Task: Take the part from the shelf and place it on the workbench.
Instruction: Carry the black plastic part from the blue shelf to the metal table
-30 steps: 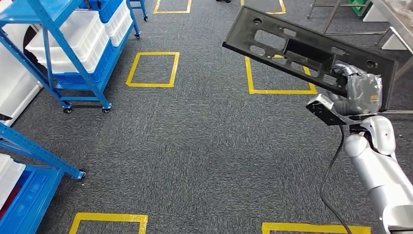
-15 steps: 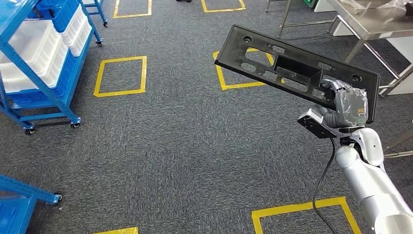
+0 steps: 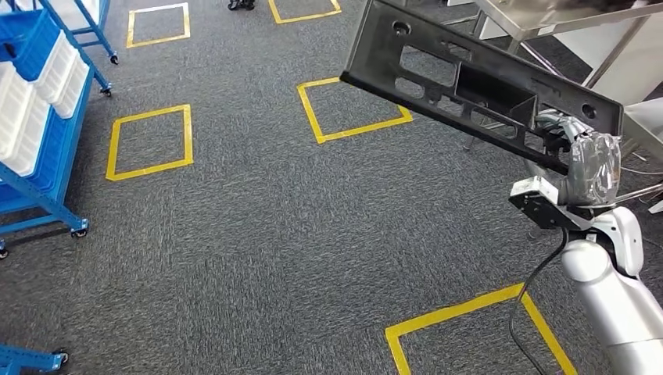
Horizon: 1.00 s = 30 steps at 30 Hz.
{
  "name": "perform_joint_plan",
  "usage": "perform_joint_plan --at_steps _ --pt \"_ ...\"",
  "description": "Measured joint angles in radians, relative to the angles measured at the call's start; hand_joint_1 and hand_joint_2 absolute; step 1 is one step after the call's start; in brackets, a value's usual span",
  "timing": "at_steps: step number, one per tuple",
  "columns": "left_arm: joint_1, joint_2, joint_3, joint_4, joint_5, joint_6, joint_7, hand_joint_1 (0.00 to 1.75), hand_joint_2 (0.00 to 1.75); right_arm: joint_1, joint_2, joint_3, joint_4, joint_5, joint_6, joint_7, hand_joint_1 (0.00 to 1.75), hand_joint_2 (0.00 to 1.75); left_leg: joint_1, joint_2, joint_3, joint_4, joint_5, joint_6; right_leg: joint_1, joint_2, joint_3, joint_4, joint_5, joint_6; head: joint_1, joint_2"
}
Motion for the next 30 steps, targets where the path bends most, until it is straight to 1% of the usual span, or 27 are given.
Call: perform_joint_plan --at_steps 1,3,4,5,6,7,8,9,10,11,12,13,14,15,17,18,19,20,21,22,23,24,25,26,28,29,30 --pt "0.0 -0.002 0.0 0.0 -0.002 0.001 0.004 0.0 1.75 0.011 -0.004 0.003 -0.026 0.008 0.0 0.006 1.75 1.75 0.004 -0.025 -0.024 0.058 -0.035 -0.005 0.0 0.015 0.0 -0.002 0.001 -0.008 0.0 0.0" --pt "0.001 -0.006 0.0 0.0 -0.006 0.004 0.012 0.0 1.75 0.029 -0.008 0.01 -0.061 0.018 0.001 0.012 1.75 1.75 0.009 -0.084 -0.095 0.217 -0.112 -0.011 0.001 0.047 0.001 -0.003 0.004 -0.019 0.0 0.0" --pt "0.002 -0.007 0.0 0.0 -0.006 0.005 0.014 0.0 1.75 0.031 -0.008 0.013 -0.064 0.019 0.003 0.011 1.75 1.75 0.009 -0.088 -0.115 0.257 -0.119 -0.009 0.004 0.06 0.001 -0.003 0.004 -0.02 -0.001 0.0" --pt "0.003 -0.007 0.0 0.0 -0.006 0.008 0.015 0.0 1.75 0.032 -0.008 0.016 -0.065 0.021 0.005 0.011 1.75 1.75 0.009 -0.09 -0.12 0.26 -0.106 -0.006 0.005 0.074 0.001 -0.002 0.004 -0.02 -0.001 0.0" --pt "0.003 -0.007 0.0 0.0 -0.004 0.011 0.016 0.0 1.75 0.032 -0.007 0.017 -0.065 0.023 0.007 0.011 1.75 1.75 0.008 -0.095 -0.104 0.221 -0.075 -0.001 0.006 0.087 0.002 -0.001 0.004 -0.02 0.0 0.0" --pt "0.004 -0.007 0.0 0.0 -0.002 0.014 0.015 0.0 1.75 0.03 -0.007 0.019 -0.066 0.026 0.01 0.011 1.75 1.75 0.007 -0.108 -0.075 0.152 -0.033 0.005 0.006 0.1 0.002 -0.001 0.005 -0.019 0.0 0.0" --pt "0.004 -0.006 0.001 0.0 0.001 0.016 0.015 0.0 1.75 0.027 -0.006 0.019 -0.066 0.029 0.013 0.01 1.75 1.75 0.007 -0.135 -0.045 0.08 -0.001 0.011 0.006 0.112 0.001 0.0 0.006 -0.017 0.0 0.0" --pt "0.005 -0.006 0.001 0.0 0.003 0.017 0.013 0.0 1.75 0.022 -0.005 0.02 -0.067 0.033 0.017 0.01 1.75 1.75 0.007 -0.159 -0.02 0.021 0.021 0.015 0.004 0.123 -0.001 0.0 0.008 -0.013 0.0 0.0" --pt "0.006 -0.005 0.002 0.0 0.005 0.017 0.011 0.0 1.75 0.018 -0.003 0.022 -0.067 0.036 0.021 0.01 1.75 1.75 0.006 -0.177 -0.006 -0.013 0.03 0.019 0.001 0.134 -0.004 0.0 0.011 -0.008 0.0 0.0" --pt "0.006 -0.005 0.003 0.0 0.007 0.018 0.009 0.0 1.75 0.015 -0.002 0.023 -0.067 0.037 0.023 0.01 1.75 1.75 0.004 -0.184 -0.002 -0.024 0.03 0.021 -0.002 0.145 -0.008 -0.002 0.015 -0.001 -0.001 0.0" --pt "0.005 -0.005 0.004 0.0 0.01 0.018 0.008 0.0 1.75 0.011 -0.002 0.024 -0.067 0.037 0.026 0.01 1.75 1.75 0.001 -0.174 0.001 -0.03 0.033 0.025 -0.006 0.157 -0.01 -0.006 0.019 0.008 -0.001 0.0" --pt "0.003 -0.005 0.005 0.0 0.015 0.018 0.007 0.0 1.75 0.009 -0.002 0.025 -0.067 0.037 0.027 0.01 1.75 1.75 0.001 -0.161 0.004 -0.039 0.04 0.03 -0.008 0.158 -0.013 -0.007 0.021 0.013 -0.001 0.0" --pt "0.003 -0.006 0.008 0.0 0.019 0.017 0.007 0.0 1.75 0.004 -0.002 0.026 -0.067 0.037 0.027 0.01 1.75 1.75 0.002 -0.149 0.007 -0.051 0.047 0.036 -0.006 0.141 -0.018 0.0 0.014 0.018 0.0 0.0" --pt "0.004 -0.007 0.01 0.0 0.022 0.015 0.005 0.0 1.75 -0.002 -0.002 0.027 -0.067 0.038 0.028 0.01 1.75 1.75 0.003 -0.135 0.011 -0.062 0.055 0.042 -0.004 0.115 -0.03 0.025 -0.004 0.02 0.0 0.0" --pt "0.007 -0.009 0.015 0.0 0.026 0.005 0.0 0.0 1.75 -0.012 -0.002 0.03 -0.067 0.044 0.027 0.015 1.75 1.75 0.003 -0.109 0.012 -0.072 0.061 0.049 0.0 0.058 -0.079 0.131 -0.066 0.023 0.0 0.0" --pt "0.008 -0.011 0.017 0.0 0.027 0.0 -0.004 0.0 1.75 -0.015 0.0 0.032 -0.067 0.049 0.027 0.019 1.75 1.75 0.002 -0.096 0.011 -0.072 0.061 0.049 -0.002 0.047 -0.108 0.195 -0.093 0.027 0.0 0.0" --pt "0.009 -0.014 0.019 0.0 0.029 -0.004 -0.007 0.0 1.75 -0.015 0.001 0.034 -0.067 0.054 0.027 0.024 1.75 1.75 0.003 -0.083 0.011 -0.071 0.06 0.049 -0.004 0.041 -0.127 0.24 -0.106 0.031 0.0 0.0" --pt "0.009 -0.017 0.021 0.0 0.031 -0.007 -0.009 0.0 1.75 -0.015 0.002 0.037 -0.067 0.059 0.027 0.03 1.75 1.75 0.003 -0.07 0.011 -0.07 0.059 0.048 -0.007 0.038 -0.13 0.252 -0.103 0.036 0.0 0.0" --pt "0.008 -0.02 0.022 0.0 0.033 -0.009 -0.012 0.0 1.75 -0.016 0.004 0.039 -0.067 0.063 0.028 0.035 1.75 1.75 0.005 -0.058 0.01 -0.068 0.056 0.045 -0.01 0.032 -0.113 0.224 -0.082 0.04 0.0 0.0" --pt "0.008 -0.024 0.023 0.0 0.034 -0.01 -0.014 0.0 1.75 -0.019 0.007 0.04 -0.067 0.068 0.029 0.041 1.75 1.75 0.006 -0.046 0.01 -0.063 0.053 0.041 -0.012 0.018 -0.077 0.163 -0.052 0.042 0.0 0.0" --pt "0.008 -0.026 0.023 0.0 0.033 -0.01 -0.016 0.0 1.75 -0.024 0.009 0.041 -0.067 0.073 0.03 0.045 1.75 1.75 0.005 -0.036 0.01 -0.057 0.048 0.037 -0.012 -0.007 -0.038 0.093 -0.029 0.043 0.0 0.0" --pt "0.008 -0.028 0.024 0.0 0.032 -0.01 -0.017 0.0 1.75 -0.027 0.011 0.043 -0.067 0.078 0.031 0.049 1.75 1.75 0.003 -0.026 0.01 -0.05 0.042 0.031 -0.009 -0.027 -0.006 0.036 -0.012 0.039 0.0 0.0" --pt "0.008 -0.029 0.024 0.0 0.03 -0.01 -0.019 0.0 1.75 -0.03 0.014 0.044 -0.067 0.082 0.031 0.052 1.75 1.75 0.001 -0.017 0.01 -0.044 0.036 0.025 -0.006 -0.041 0.013 0.002 -0.006 0.034 0.0 0.0" --pt "0.007 -0.03 0.024 0.0 0.027 -0.011 -0.02 0.0 1.75 -0.031 0.015 0.045 -0.067 0.086 0.031 0.054 1.75 1.75 -0.001 -0.008 0.011 -0.041 0.033 0.019 -0.002 -0.043 0.017 -0.009 -0.008 0.027 0.0 0.0" --pt "0.006 -0.03 0.024 0.0 0.023 -0.012 -0.021 0.0 1.75 -0.029 0.017 0.047 -0.067 0.091 0.03 0.055 1.75 1.75 -0.001 0.01 0.014 -0.04 0.028 0.008 0.0 -0.019 0.014 -0.009 -0.004 0.014 0.0 0.0" --pt "0.005 -0.03 0.024 0.0 0.022 -0.012 -0.021 0.0 1.75 -0.029 0.017 0.047 -0.067 0.092 0.03 0.056 1.75 1.75 0.001 0.005 0.013 -0.033 0.02 0.002 -0.001 -0.009 0.013 -0.01 -0.002 0.008 0.0 0.0" --pt "0.005 -0.03 0.024 0.0 0.021 -0.013 -0.021 0.0 1.75 -0.029 0.017 0.047 -0.068 0.093 0.03 0.056 1.75 1.75 0.004 -0.013 0.004 -0.01 0.002 -0.003 -0.003 0.001 0.013 -0.013 0.001 0.001 0.0 0.0"
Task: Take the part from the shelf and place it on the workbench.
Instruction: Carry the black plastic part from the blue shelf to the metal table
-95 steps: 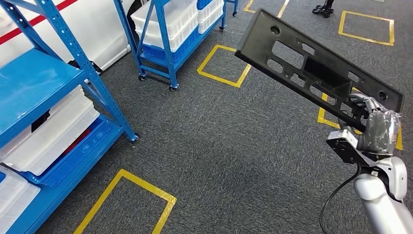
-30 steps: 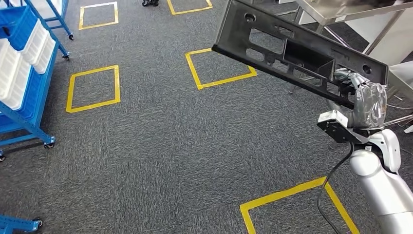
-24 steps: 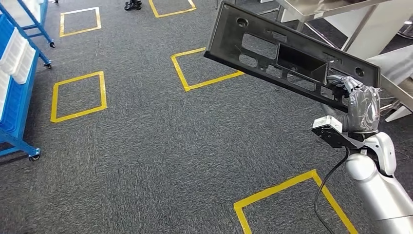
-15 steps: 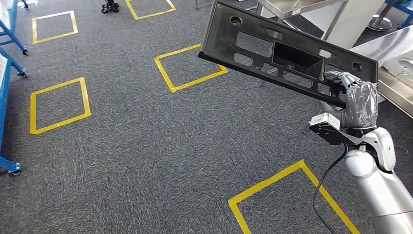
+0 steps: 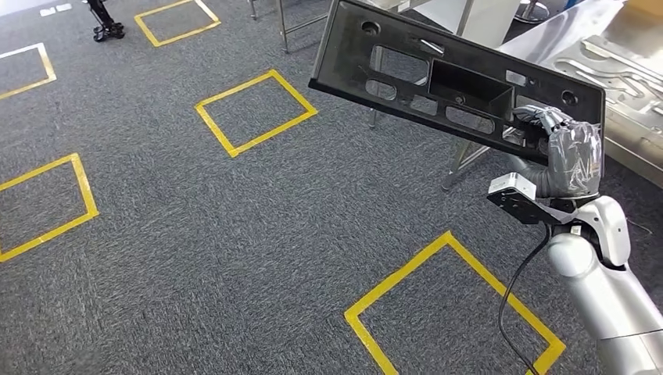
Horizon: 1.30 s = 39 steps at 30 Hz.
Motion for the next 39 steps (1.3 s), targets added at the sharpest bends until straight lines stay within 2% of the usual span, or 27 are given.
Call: perform_joint_plan --at_steps 1,3,4,5,6,7,9,11,13,14,16,18,19,20,21,22,23,25,27,29,31,33,35,36,37,38,39 --pt "0.0 0.0 0.0 0.0 -0.002 -0.002 0.001 0.0 1.75 0.0 0.001 0.0 0.0 0.0 0.0 0.001 1.75 1.75 0.003 -0.025 -0.019 0.045 -0.029 -0.004 -0.002 0.01 0.0 -0.002 0.002 -0.006 0.0 0.0" --pt "0.002 0.0 0.0 0.0 -0.007 -0.005 0.004 0.0 1.75 0.0 0.003 0.0 0.0 0.0 0.003 0.002 1.75 1.75 0.007 -0.068 -0.082 0.187 -0.097 -0.009 -0.001 0.032 -0.003 -0.001 0.005 -0.013 0.0 0.0" --pt "0.003 0.0 0.0 0.0 -0.01 -0.006 0.005 0.0 1.75 0.0 0.003 0.001 0.0 0.0 0.004 0.002 1.75 1.75 0.007 -0.075 -0.11 0.246 -0.116 -0.009 0.0 0.044 -0.004 0.0 0.005 -0.014 0.0 0.0" --pt "0.003 0.001 0.0 0.0 -0.012 -0.008 0.008 0.0 1.75 0.001 0.003 0.001 0.001 -0.001 0.007 0.003 1.75 1.75 0.007 -0.078 -0.125 0.273 -0.115 -0.008 0.002 0.058 -0.005 0.001 0.005 -0.014 0.0 0.0" --pt "0.002 0.001 0.0 0.0 -0.012 -0.012 0.014 0.0 1.75 0.001 0.003 0.001 0.001 -0.002 0.008 0.003 1.75 1.75 0.007 -0.08 -0.12 0.257 -0.093 -0.006 0.003 0.071 -0.005 0.003 0.006 -0.014 0.0 0.0" --pt "0.002 0.002 0.0 0.0 -0.01 -0.019 0.02 0.0 1.75 0.001 0.002 0.001 0.0 -0.004 0.01 0.004 1.75 1.75 0.007 -0.087 -0.098 0.204 -0.056 -0.001 0.003 0.085 -0.005 0.004 0.006 -0.014 0.0 0.0" --pt "0.003 0.004 0.001 0.0 -0.002 -0.037 0.033 0.0 1.75 0.002 0.001 0.001 -0.001 -0.005 0.011 0.006 1.75 1.75 0.008 -0.131 -0.038 0.062 0.01 0.01 0.003 0.111 -0.007 0.006 0.008 -0.01 0.0 0.0" --pt "0.004 0.005 0.001 0.0 0.0 -0.054 0.037 0.0 1.75 0.006 -0.003 0.001 -0.007 -0.003 0.011 0.012 1.75 1.75 0.007 -0.164 -0.008 -0.009 0.028 0.018 -0.001 0.134 -0.014 0.005 0.013 0.002 0.0 0.0" --pt "0.003 0.004 0.001 0.0 -0.004 -0.068 0.037 0.0 1.75 0.016 -0.016 0.001 -0.02 0.0 0.011 0.019 1.75 1.75 0.006 -0.152 -0.005 -0.021 0.032 0.025 -0.005 0.156 -0.021 -0.001 0.022 0.019 -0.001 0.0" --pt "0.001 0.004 0.001 0.0 -0.006 -0.074 0.038 0.0 1.75 0.022 -0.027 0.0 -0.027 0.001 0.011 0.023 1.75 1.75 0.008 -0.141 -0.003 -0.03 0.038 0.032 -0.005 0.151 -0.024 -0.001 0.022 0.025 -0.001 0.0" --pt "0.001 0.002 0.0 0.0 -0.009 -0.084 0.038 0.0 1.75 0.028 -0.05 -0.001 -0.04 0.001 0.012 0.028 1.75 1.75 0.011 -0.116 0.001 -0.049 0.052 0.045 -0.001 0.104 -0.048 0.043 -0.011 0.033 0.0 0.0" --pt "0.004 0.002 0.0 0.0 -0.012 -0.09 0.038 0.0 1.75 0.034 -0.063 -0.002 -0.048 -0.002 0.013 0.032 1.75 1.75 0.008 -0.09 0.001 -0.053 0.055 0.052 -0.001 0.052 -0.101 0.161 -0.076 0.039 0.0 0.0" --pt "0.005 0.002 0.0 0.0 -0.014 -0.093 0.04 0.0 1.75 0.041 -0.069 -0.002 -0.052 -0.004 0.013 0.033 1.75 1.75 0.006 -0.076 0.0 -0.053 0.054 0.052 -0.003 0.043 -0.127 0.221 -0.1 0.043 0.0 0.0" --pt "0.006 0.001 -0.001 0.0 -0.016 -0.096 0.041 0.0 1.75 0.049 -0.075 -0.002 -0.054 -0.005 0.014 0.034 1.75 1.75 0.006 -0.063 0.0 -0.051 0.053 0.051 -0.004 0.038 -0.138 0.253 -0.108 0.046 0.0 0.0" --pt "0.005 0.001 -0.001 0.0 -0.018 -0.099 0.044 0.0 1.75 0.056 -0.081 -0.002 -0.057 -0.006 0.014 0.035 1.75 1.75 0.006 -0.05 0.0 -0.05 0.051 0.05 -0.005 0.033 -0.132 0.249 -0.099 0.049 0.0 0.0" --pt "0.005 0.0 -0.002 0.0 -0.02 -0.102 0.046 0.0 1.75 0.063 -0.088 -0.003 -0.06 -0.006 0.014 0.036 1.75 1.75 0.006 -0.037 0.0 -0.047 0.049 0.048 -0.005 0.027 -0.104 0.206 -0.075 0.051 0.0 0.0" --pt "0.005 0.0 -0.003 0.0 -0.021 -0.104 0.048 0.0 1.75 0.067 -0.092 -0.004 -0.065 -0.005 0.013 0.036 1.75 1.75 0.006 -0.025 0.0 -0.042 0.045 0.044 -0.005 0.012 -0.062 0.137 -0.046 0.051 0.0 0.0" --pt "0.004 -0.001 -0.004 0.0 -0.025 -0.105 0.053 0.0 1.75 0.074 -0.097 -0.007 -0.078 0.002 0.01 0.038 1.75 1.75 0.001 -0.005 0.0 -0.033 0.035 0.033 0.0 -0.022 0.002 0.025 -0.013 0.041 0.0 0.0" --pt "0.002 -0.001 -0.005 0.0 -0.028 -0.104 0.057 0.0 1.75 0.084 -0.098 -0.01 -0.086 0.015 0.006 0.042 1.75 1.75 -0.003 0.014 0.003 -0.029 0.028 0.021 0.007 -0.025 0.014 -0.002 -0.01 0.026 0.0 0.0" --pt "-0.002 -0.001 -0.005 0.0 -0.03 -0.102 0.059 0.0 1.75 0.095 -0.099 -0.013 -0.089 0.027 0.003 0.046 1.75 1.75 -0.002 0.027 0.007 -0.027 0.023 0.011 0.005 -0.002 0.011 -0.003 -0.007 0.013 0.0 0.0" --pt "-0.002 0.0 -0.005 0.0 -0.03 -0.102 0.06 0.0 1.75 0.1 -0.099 -0.015 -0.091 0.03 0.003 0.046 1.75 1.75 0.003 -0.004 -0.01 0.019 -0.013 0.0 0.0 0.016 0.01 -0.006 -0.003 0.001 0.0 0.0" --pt "0.0 0.001 -0.005 0.0 -0.029 -0.104 0.056 0.0 1.75 0.1 -0.097 -0.016 -0.089 0.027 0.004 0.041 1.75 1.75 0.006 -0.055 -0.063 0.141 -0.079 -0.006 -0.002 0.035 0.008 -0.007 -0.001 -0.006 0.0 0.0" --pt "0.001 0.002 -0.005 0.0 -0.027 -0.107 0.049 0.0 1.75 0.099 -0.093 -0.016 -0.084 0.023 0.006 0.035 1.75 1.75 0.005 -0.073 -0.113 0.25 -0.115 -0.006 0.001 0.056 0.007 -0.006 0.0 -0.009 0.0 0.0" --pt "0.0 0.002 -0.005 0.0 -0.027 -0.108 0.047 0.0 1.75 0.099 -0.092 -0.016 -0.08 0.021 0.007 0.032 1.75 1.75 0.005 -0.076 -0.117 0.258 -0.105 -0.003 0.003 0.069 0.007 -0.005 0.0 -0.009 0.0 0.0" --pt "-0.001 0.002 -0.005 0.0 -0.027 -0.109 0.046 0.0 1.75 0.097 -0.091 -0.016 -0.077 0.019 0.008 0.031 1.75 1.75 0.004 -0.079 -0.104 0.228 -0.078 0.002 0.005 0.082 0.007 -0.004 0.0 -0.009 0.0 0.0" --pt "-0.001 0.002 -0.005 0.0 -0.027 -0.109 0.047 0.0 1.75 0.095 -0.09 -0.016 -0.074 0.017 0.008 0.03 1.75 1.75 0.003 -0.091 -0.077 0.166 -0.039 0.01 0.006 0.095 0.008 -0.004 0.001 -0.009 0.0 0.0" --pt "0.0 0.003 -0.005 0.0 -0.027 -0.109 0.047 0.0 1.75 0.092 -0.088 -0.016 -0.072 0.015 0.009 0.029 1.75 1.75 0.003 -0.116 -0.047 0.098 -0.006 0.02 0.006 0.107 0.007 -0.003 0.001 -0.008 0.0 0.0"
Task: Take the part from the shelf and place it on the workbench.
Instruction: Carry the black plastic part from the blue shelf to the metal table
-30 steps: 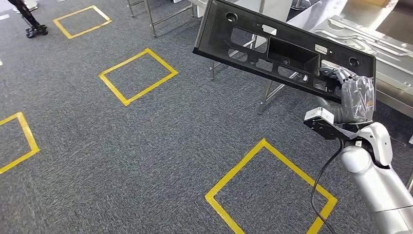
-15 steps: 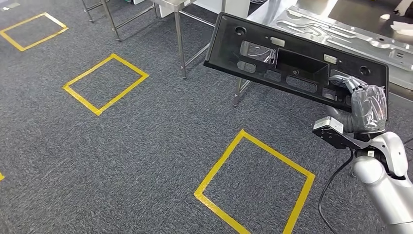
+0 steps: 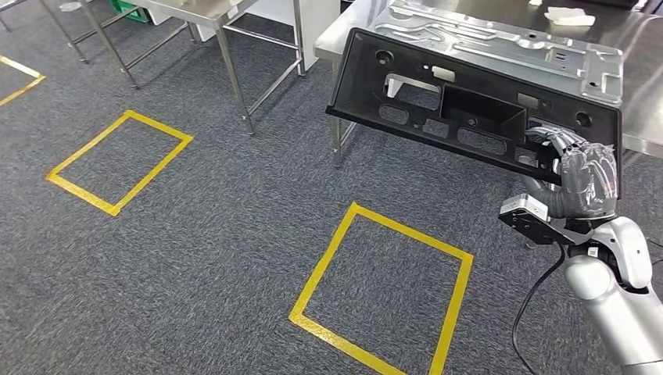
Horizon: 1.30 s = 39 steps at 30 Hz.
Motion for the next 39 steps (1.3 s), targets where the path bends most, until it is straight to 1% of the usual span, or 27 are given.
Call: perform_joint_plan --at_steps 1,3,5,6,7,9,10,11,12,13,14,16,17,18,20,21,22,24,26,27,28,29,30,32,34,36,39 --pt "0.002 0.001 0.0 0.0 0.0 0.0 0.001 0.0 1.75 -0.003 0.001 0.0 0.002 -0.001 0.0 -0.001 1.75 1.75 0.0 -0.025 0.024 -0.057 0.023 0.009 0.0 0.012 -0.002 0.001 0.001 0.002 0.0 0.0" --pt "0.002 0.002 0.0 0.0 -0.002 0.003 0.003 0.0 1.75 -0.005 0.002 0.0 0.005 -0.004 0.0 -0.001 1.75 1.75 -0.002 -0.053 0.047 -0.11 0.031 0.019 -0.005 0.034 -0.01 0.0 0.007 0.014 0.0 0.0" --pt "-0.001 0.002 0.0 0.0 -0.003 0.006 0.005 0.0 1.75 0.001 -0.002 -0.002 0.006 -0.006 -0.001 -0.001 1.75 1.75 -0.002 -0.033 0.053 -0.127 0.036 0.024 -0.01 0.051 -0.017 -0.003 0.013 0.029 -0.001 0.0" --pt "-0.002 0.002 0.0 0.0 -0.004 0.007 0.006 0.0 1.75 0.003 -0.006 -0.004 0.006 -0.008 -0.001 -0.001 1.75 1.75 0.0 -0.022 0.056 -0.137 0.042 0.028 -0.009 0.038 -0.022 0.002 0.009 0.033 -0.001 0.0" --pt "-0.001 0.002 0.0 0.0 -0.004 0.007 0.006 0.0 1.75 0.003 -0.01 -0.006 0.006 -0.01 -0.002 -0.002 1.75 1.75 0.003 -0.009 0.06 -0.148 0.048 0.033 -0.006 0.014 -0.033 0.024 -0.006 0.036 -0.001 0.0" --pt "0.002 0.002 0.0 0.0 -0.004 0.006 0.007 0.0 1.75 0.002 -0.014 -0.01 0.006 -0.014 -0.002 -0.002 1.75 1.75 0.003 0.018 0.063 -0.158 0.054 0.039 -0.003 -0.046 -0.084 0.127 -0.062 0.042 0.0 0.0" --pt "0.003 0.002 0.0 0.0 -0.004 0.006 0.008 0.0 1.75 0.002 -0.015 -0.011 0.007 -0.016 -0.002 -0.002 1.75 1.75 0.001 0.032 0.062 -0.158 0.054 0.04 -0.005 -0.061 -0.115 0.192 -0.091 0.046 0.0 0.0" --pt "0.005 0.002 0.0 0.0 -0.004 0.005 0.009 0.0 1.75 0.004 -0.015 -0.011 0.008 -0.016 -0.001 -0.002 1.75 1.75 0.0 0.046 0.061 -0.156 0.052 0.04 -0.008 -0.067 -0.138 0.24 -0.105 0.05 0.0 0.0" --pt "0.005 0.002 0.0 0.0 -0.004 0.005 0.01 0.0 1.75 0.005 -0.015 -0.011 0.01 -0.017 0.0 -0.002 1.75 1.75 0.0 0.059 0.061 -0.154 0.05 0.039 -0.01 -0.071 -0.145 0.257 -0.102 0.053 0.0 0.0" --pt "0.005 0.002 0.0 0.0 -0.004 0.005 0.011 0.0 1.75 0.005 -0.015 -0.011 0.011 -0.017 0.0 -0.001 1.75 1.75 0.001 0.072 0.06 -0.151 0.047 0.037 -0.013 -0.077 -0.132 0.235 -0.082 0.056 0.0 0.0" --pt "0.004 0.002 0.0 0.0 -0.004 0.005 0.012 0.0 1.75 0.003 -0.015 -0.011 0.012 -0.017 0.001 -0.001 1.75 1.75 0.001 0.085 0.06 -0.145 0.043 0.033 -0.015 -0.088 -0.099 0.178 -0.051 0.059 0.0 0.0" --pt "0.003 0.002 0.0 0.0 -0.004 0.005 0.012 0.0 1.75 -0.004 -0.015 -0.011 0.011 -0.016 0.001 -0.001 1.75 1.75 -0.003 0.107 0.06 -0.132 0.031 0.023 -0.012 -0.135 -0.029 0.051 -0.009 0.054 0.0 0.0" --pt "0.003 0.002 0.0 0.0 -0.004 0.005 0.011 0.0 1.75 -0.007 -0.015 -0.011 0.011 -0.016 0.001 -0.001 1.75 1.75 -0.006 0.116 0.061 -0.127 0.025 0.017 -0.009 -0.15 -0.01 0.016 -0.001 0.048 0.0 0.0" --pt "0.003 0.003 0.0 0.0 -0.004 0.004 0.011 0.0 1.75 -0.009 -0.015 -0.011 0.011 -0.015 0.001 0.0 1.75 1.75 -0.009 0.125 0.062 -0.125 0.021 0.011 -0.006 -0.155 -0.005 0.005 -0.003 0.042 0.0 0.0" --pt "0.001 0.003 0.0 0.0 -0.004 0.004 0.01 0.0 1.75 -0.009 -0.015 -0.012 0.01 -0.012 0.002 0.001 1.75 1.75 -0.01 0.143 0.067 -0.125 0.016 0.001 -0.006 -0.13 -0.008 0.006 0.001 0.031 -0.001 0.0" --pt "0.0 0.003 0.0 0.0 -0.004 0.004 0.01 0.0 1.75 -0.009 -0.016 -0.012 0.01 -0.012 0.002 0.002 1.75 1.75 -0.008 0.136 0.067 -0.119 0.009 -0.005 -0.008 -0.119 -0.008 0.003 0.003 0.025 -0.001 0.0" --pt "0.0 0.004 0.0 0.0 -0.004 0.003 0.01 0.0 1.75 -0.01 -0.016 -0.012 0.01 -0.011 0.002 0.002 1.75 1.75 -0.004 0.117 0.059 -0.099 -0.008 -0.011 -0.01 -0.108 -0.009 0.001 0.006 0.019 -0.001 0.0" --pt "0.002 0.004 0.0 0.0 -0.004 0.0 0.009 0.0 1.75 -0.011 -0.015 -0.012 0.01 -0.01 0.002 0.003 1.75 1.75 0.001 0.062 0.014 0.004 -0.068 -0.019 -0.012 -0.09 -0.01 -0.002 0.009 0.008 -0.001 0.0" --pt "0.002 0.004 0.0 0.0 -0.006 -0.004 0.006 0.0 1.75 -0.007 -0.012 -0.012 0.01 -0.006 0.001 0.005 1.75 1.75 0.002 0.041 -0.048 0.136 -0.121 -0.022 -0.009 -0.074 -0.012 -0.001 0.009 0.003 -0.001 0.0" --pt "0.002 0.004 0.0 0.0 -0.008 -0.005 0.005 0.0 1.75 -0.004 -0.011 -0.012 0.01 -0.004 0.001 0.006 1.75 1.75 0.002 0.039 -0.063 0.165 -0.122 -0.022 -0.008 -0.065 -0.012 0.0 0.01 0.002 -0.001 0.0" --pt "0.001 0.004 0.0 0.0 -0.009 -0.005 0.006 0.0 1.75 0.0 -0.01 -0.012 0.009 -0.002 0.0 0.008 1.75 1.75 0.002 0.039 -0.06 0.156 -0.103 -0.02 -0.006 -0.057 -0.012 0.001 0.009 0.002 -0.001 0.0" --pt "0.0 0.004 0.0 0.0 -0.01 -0.005 0.008 0.0 1.75 0.002 -0.009 -0.012 0.009 0.001 -0.001 0.009 1.75 1.75 0.001 0.038 -0.04 0.108 -0.068 -0.016 -0.006 -0.049 -0.011 0.003 0.009 0.003 -0.001 0.0" --pt "0.0 0.004 0.0 0.0 -0.01 -0.003 0.01 0.0 1.75 0.003 -0.009 -0.012 0.009 0.005 -0.002 0.01 1.75 1.75 0.001 0.035 -0.01 0.038 -0.029 -0.011 -0.006 -0.042 -0.011 0.004 0.009 0.003 -0.001 0.0" --pt "0.001 0.005 0.0 0.0 -0.011 0.0 0.014 0.0 1.75 0.005 -0.008 -0.012 0.008 0.012 -0.005 0.012 1.75 1.75 -0.001 0.025 0.036 -0.077 0.017 0.001 -0.003 -0.032 -0.015 0.007 0.01 0.011 -0.001 0.0" --pt "0.001 0.005 0.0 0.0 -0.011 0.002 0.016 0.0 1.75 0.009 -0.008 -0.012 0.009 0.017 -0.006 0.014 1.75 1.75 -0.003 0.017 0.046 -0.114 0.024 0.005 0.0 -0.028 -0.022 0.009 0.012 0.017 -0.001 0.0" --pt "0.001 0.005 0.0 0.0 -0.011 0.004 0.017 0.0 1.75 0.013 -0.008 -0.012 0.009 0.019 -0.006 0.014 1.75 1.75 -0.003 0.016 0.044 -0.118 0.027 0.005 -0.001 -0.029 -0.024 0.008 0.013 0.019 -0.001 0.0" --pt "0.002 0.006 0.0 0.0 -0.011 0.006 0.017 0.0 1.75 0.015 -0.008 -0.013 0.008 0.019 -0.006 0.014 1.75 1.75 -0.006 0.015 0.041 -0.116 0.031 0.011 -0.005 -0.03 -0.023 0.002 0.019 0.028 -0.001 0.0"
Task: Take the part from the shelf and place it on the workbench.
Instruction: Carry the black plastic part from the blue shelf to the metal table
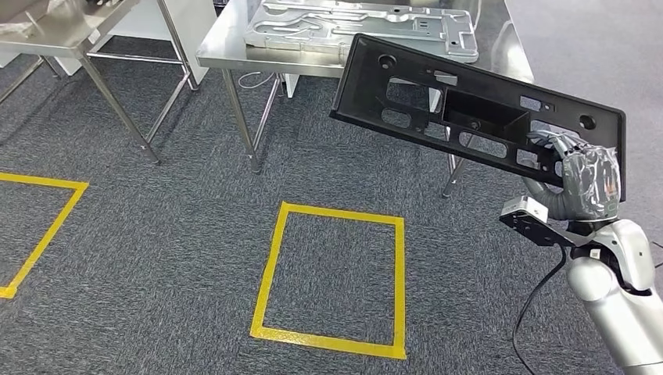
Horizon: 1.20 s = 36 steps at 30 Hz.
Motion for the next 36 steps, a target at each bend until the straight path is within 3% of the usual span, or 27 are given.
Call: perform_joint_plan --at_steps 8,12,14,16,17,18,19,21,22,23,26,27,29,30,32,33,34,35,36 --pt "-0.001 0.0 0.0 0.0 0.0 -0.013 -0.001 0.0 1.75 0.004 0.0 -0.004 -0.001 0.003 -0.001 0.0 1.75 1.75 -0.011 -0.001 -0.007 0.01 0.0 0.022 -0.009 -0.001 0.001 -0.009 0.009 0.024 0.0 0.0" --pt "-0.002 0.0 0.0 0.0 0.001 -0.003 0.004 0.0 1.75 0.011 0.001 -0.007 -0.003 0.021 -0.003 0.0 1.75 1.75 -0.006 0.002 0.005 -0.008 -0.006 0.047 -0.011 -0.011 -0.007 0.025 0.012 0.037 0.0 0.0" --pt "-0.001 0.0 0.0 0.0 0.003 0.003 0.008 0.0 1.75 0.01 0.002 -0.008 -0.003 0.028 -0.003 0.0 1.75 1.75 -0.005 0.006 0.016 -0.01 -0.01 0.053 -0.011 -0.029 -0.05 0.107 -0.032 0.039 0.0 0.0" --pt "0.0 0.0 0.001 0.0 0.008 0.009 0.013 0.0 1.75 0.008 0.007 -0.007 0.001 0.034 -0.001 0.0 1.75 1.75 -0.005 0.01 0.022 -0.009 -0.016 0.05 -0.011 -0.037 -0.123 0.235 -0.085 0.041 0.0 0.0" --pt "0.002 0.0 0.001 0.0 0.01 0.011 0.015 0.0 1.75 0.008 0.011 -0.006 0.004 0.035 0.001 0.0 1.75 1.75 -0.005 0.012 0.027 -0.009 -0.02 0.046 -0.012 -0.039 -0.15 0.274 -0.094 0.041 0.0 0.0" --pt "0.003 0.0 0.002 0.0 0.013 0.013 0.017 0.0 1.75 0.006 0.016 -0.005 0.009 0.035 0.003 0.0 1.75 1.75 -0.004 0.013 0.034 -0.009 -0.026 0.042 -0.013 -0.042 -0.159 0.278 -0.083 0.04 0.0 0.0" --pt "0.004 -0.001 0.002 0.0 0.015 0.015 0.018 0.0 1.75 0.002 0.021 -0.004 0.013 0.036 0.005 0.0 1.75 1.75 -0.002 0.015 0.044 -0.008 -0.033 0.037 -0.013 -0.045 -0.146 0.242 -0.056 0.039 0.0 0.0" --pt "0.005 -0.001 0.004 0.0 0.02 0.017 0.018 0.0 1.75 -0.012 0.03 -0.003 0.022 0.036 0.008 0.0 1.75 1.75 0.0 0.019 0.07 -0.008 -0.052 0.027 -0.011 -0.055 -0.088 0.108 0.011 0.035 0.0 0.0" --pt "0.005 -0.001 0.004 0.0 0.021 0.018 0.018 0.0 1.75 -0.021 0.035 -0.002 0.027 0.036 0.009 -0.001 1.75 1.75 0.001 0.022 0.08 -0.01 -0.062 0.021 -0.007 -0.06 -0.064 0.054 0.022 0.029 0.0 0.0" --pt "0.004 -0.001 0.004 0.0 0.021 0.018 0.018 0.0 1.75 -0.029 0.038 0.0 0.032 0.036 0.01 -0.002 1.75 1.75 0.001 0.025 0.089 -0.014 -0.072 0.013 -0.002 -0.063 -0.049 0.023 0.023 0.021 0.0 0.0" --pt "0.003 0.0 0.005 0.0 0.022 0.02 0.02 0.0 1.75 -0.044 0.049 0.003 0.044 0.037 0.012 -0.003 1.75 1.75 0.002 0.028 0.1 0.006 -0.071 -0.01 0.005 -0.059 -0.022 0.011 -0.004 -0.009 -0.001 0.0" --pt "0.004 0.0 0.006 0.0 0.022 0.021 0.021 0.0 1.75 -0.05 0.053 0.004 0.047 0.037 0.013 -0.002 1.75 1.75 0.003 0.027 0.084 0.048 -0.054 -0.016 0.004 -0.057 -0.008 0.008 -0.013 -0.018 -0.001 0.0" --pt "0.003 0.0 0.008 0.0 0.025 0.024 0.02 0.0 1.75 -0.065 0.067 0.006 0.057 0.037 0.013 -0.002 1.75 1.75 0.006 0.025 0.002 0.178 -0.034 -0.026 0.004 -0.053 0.024 0.003 -0.036 -0.032 -0.001 0.0" --pt "0.002 0.0 0.009 0.0 0.028 0.025 0.019 0.0 1.75 -0.071 0.075 0.008 0.062 0.037 0.013 -0.002 1.75 1.75 0.006 0.024 -0.048 0.241 -0.048 -0.03 0.005 -0.052 0.041 0.002 -0.05 -0.036 -0.001 0.0" --pt "0.002 0.001 0.012 0.0 0.031 0.028 0.02 0.0 1.75 -0.078 0.093 0.014 0.073 0.039 0.013 -0.002 1.75 1.75 0.005 0.024 -0.129 0.303 -0.123 -0.031 0.007 -0.047 0.081 0.0 -0.081 -0.04 -0.001 0.0" --pt "0.003 0.001 0.013 0.0 0.032 0.031 0.023 0.0 1.75 -0.079 0.103 0.017 0.079 0.042 0.012 -0.001 1.75 1.75 0.004 0.024 -0.153 0.295 -0.162 -0.028 0.009 -0.044 0.105 -0.002 -0.099 -0.041 -0.001 0.0" --pt "0.006 0.001 0.014 0.0 0.033 0.034 0.027 0.0 1.75 -0.08 0.112 0.02 0.086 0.045 0.012 0.0 1.75 1.75 0.002 0.024 -0.167 0.264 -0.179 -0.022 0.011 -0.041 0.132 -0.003 -0.118 -0.042 -0.001 0.0" --pt "0.012 0.001 0.016 0.0 0.035 0.038 0.03 0.0 1.75 -0.082 0.123 0.024 0.093 0.049 0.012 0.001 1.75 1.75 -0.001 0.023 -0.174 0.214 -0.159 -0.014 0.014 -0.037 0.161 -0.006 -0.139 -0.043 -0.002 0.0" --pt "0.02 0.002 0.018 0.001 0.037 0.041 0.033 0.0 1.75 -0.083 0.133 0.028 0.102 0.052 0.012 0.002 1.75 1.75 -0.006 0.02 -0.177 0.152 -0.086 -0.002 0.016 -0.034 0.187 -0.009 -0.158 -0.044 -0.001 0.0"
